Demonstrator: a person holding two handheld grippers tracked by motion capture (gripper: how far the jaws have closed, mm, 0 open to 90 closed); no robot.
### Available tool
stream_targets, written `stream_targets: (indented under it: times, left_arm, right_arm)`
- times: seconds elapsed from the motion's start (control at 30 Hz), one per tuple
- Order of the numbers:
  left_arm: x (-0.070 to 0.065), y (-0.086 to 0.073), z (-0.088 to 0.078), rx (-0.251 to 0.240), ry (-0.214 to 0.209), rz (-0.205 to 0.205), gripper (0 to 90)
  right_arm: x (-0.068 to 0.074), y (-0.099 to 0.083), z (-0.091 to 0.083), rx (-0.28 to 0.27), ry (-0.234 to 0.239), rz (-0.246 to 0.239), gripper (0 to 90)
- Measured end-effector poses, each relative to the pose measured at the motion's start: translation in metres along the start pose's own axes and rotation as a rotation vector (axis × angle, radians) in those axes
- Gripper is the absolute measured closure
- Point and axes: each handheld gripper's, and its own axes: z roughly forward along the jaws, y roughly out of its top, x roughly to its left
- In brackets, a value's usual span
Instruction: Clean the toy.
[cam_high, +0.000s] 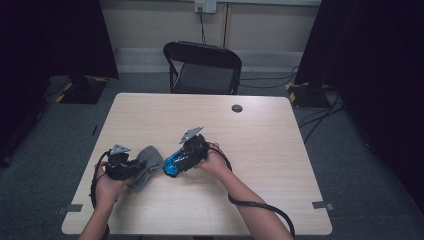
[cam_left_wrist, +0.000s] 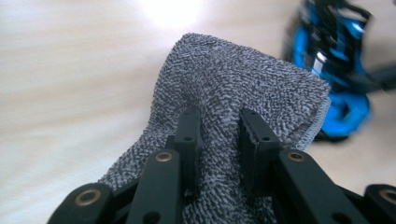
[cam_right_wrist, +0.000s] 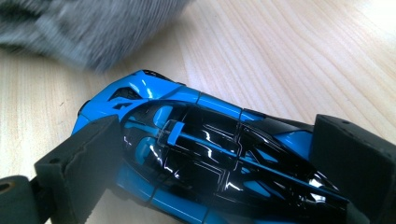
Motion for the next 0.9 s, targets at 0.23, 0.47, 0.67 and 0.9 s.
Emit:
stream_targets:
  times: [0.23, 0.47, 0.67, 0.9]
  left_arm:
    - [-0.01, -0.005, 0.02, 0.067, 0.038, 0.078, 64.2]
    - [-0.011, -0.008, 0.026, 0.048, -0.004, 0.17, 47.2]
    - [-0.013, -0.008, 0.026, 0.067, -0.031, 0.14, 71.2]
    - [-0.026, -0.004, 0.023, 0.146, -0.09, 0.101, 77.6]
  right_arm:
    - [0.003, -0.001, 0.0, -0.011, -0.013, 0.004, 2.8]
    - [0.004, 0.001, 0.0, 0.005, -0.015, 0.007, 2.9]
    - [0.005, 0.0, 0.001, -0.007, -0.014, 0.008, 2.9]
    - [0.006, 0.002, 0.001, 0.015, -0.018, 0.012, 2.9]
